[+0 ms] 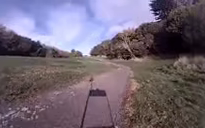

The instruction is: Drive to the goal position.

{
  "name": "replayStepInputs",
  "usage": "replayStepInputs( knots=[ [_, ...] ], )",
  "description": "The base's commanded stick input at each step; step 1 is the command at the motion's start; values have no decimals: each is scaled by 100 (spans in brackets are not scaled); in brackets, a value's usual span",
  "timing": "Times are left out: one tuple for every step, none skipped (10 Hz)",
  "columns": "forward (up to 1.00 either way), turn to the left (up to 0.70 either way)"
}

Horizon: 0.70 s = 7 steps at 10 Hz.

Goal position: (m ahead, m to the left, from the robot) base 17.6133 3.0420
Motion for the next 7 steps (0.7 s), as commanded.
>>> replayStepInputs(
  knots=[
    [70,-14],
    [70,-14],
    [70,-14],
    [70,-14],
    [70,-14],
    [70,-14],
    [70,-14]
  ],
)
